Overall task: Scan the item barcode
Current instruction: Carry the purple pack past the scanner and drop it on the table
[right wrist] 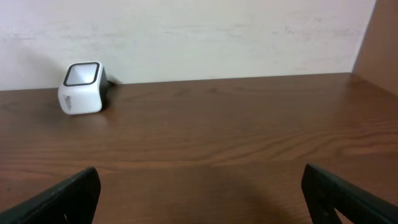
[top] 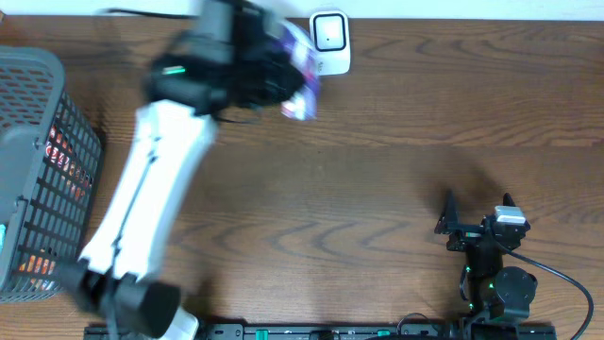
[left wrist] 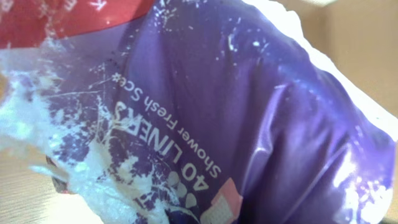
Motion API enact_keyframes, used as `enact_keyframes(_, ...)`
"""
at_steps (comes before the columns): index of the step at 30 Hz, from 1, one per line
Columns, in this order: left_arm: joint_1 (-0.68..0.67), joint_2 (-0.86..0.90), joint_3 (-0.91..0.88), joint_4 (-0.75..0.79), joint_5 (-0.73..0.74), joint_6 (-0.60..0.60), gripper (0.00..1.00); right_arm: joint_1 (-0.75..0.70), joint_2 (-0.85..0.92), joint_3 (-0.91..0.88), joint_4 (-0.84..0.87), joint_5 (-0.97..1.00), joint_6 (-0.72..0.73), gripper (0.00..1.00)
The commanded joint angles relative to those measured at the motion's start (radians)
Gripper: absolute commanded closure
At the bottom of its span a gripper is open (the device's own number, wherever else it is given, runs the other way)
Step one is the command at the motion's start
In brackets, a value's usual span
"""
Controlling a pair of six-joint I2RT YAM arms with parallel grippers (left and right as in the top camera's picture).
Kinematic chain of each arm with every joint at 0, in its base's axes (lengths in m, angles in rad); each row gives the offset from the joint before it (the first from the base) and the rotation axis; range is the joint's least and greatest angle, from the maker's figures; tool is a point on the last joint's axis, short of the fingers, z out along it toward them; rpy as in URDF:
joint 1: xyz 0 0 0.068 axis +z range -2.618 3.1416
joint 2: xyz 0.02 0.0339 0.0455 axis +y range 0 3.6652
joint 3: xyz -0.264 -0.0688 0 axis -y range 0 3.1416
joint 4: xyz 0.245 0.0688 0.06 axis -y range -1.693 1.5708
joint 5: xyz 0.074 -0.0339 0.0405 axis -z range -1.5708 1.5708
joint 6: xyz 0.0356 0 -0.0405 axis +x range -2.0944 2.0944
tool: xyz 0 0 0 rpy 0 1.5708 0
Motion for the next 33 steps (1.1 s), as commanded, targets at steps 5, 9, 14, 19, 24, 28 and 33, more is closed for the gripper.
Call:
enact_keyframes(5,-0.217,0.253,-0.003,0.026,-0.248,0.042,0.92,-0.003,-0.003,-0.002,-0.004,0.001,0.01,0.01)
enact_keyframes(9,-0.265,0.355,-0.003,0.042,-0.259,0.043,0.35,-0.003,-0.003,-0.002,-0.004,0.001,0.01,0.01)
enact_keyframes(14,-0.241,0.322,0.027,0.032,-0.258,0.044,0.11,-0.003,-0.003,-0.002,-0.004,0.001,0.01,0.01)
enact_keyframes(19,-0.118,0.128,0.063,0.03,-0.258,0.047,0.05,-0.003,-0.003,-0.002,-0.004,0.001,0.01,0.01)
enact_keyframes(24,0.095,-0.097,0.062,0.023,-0.258,0.05,0.04,-0.003,-0.003,-0.002,-0.004,0.001,0.01,0.01)
enact_keyframes(28,0.345,-0.252,0.062,0.002,-0.259,0.05,0.04,-0.003,-0.003,-0.002,-0.004,0.001,0.01,0.01)
enact_keyframes(33,0.798,-0.357,0.062,-0.055,-0.259,0.05,0.04,-0.003,-0.003,-0.002,-0.004,0.001,0.01,0.01)
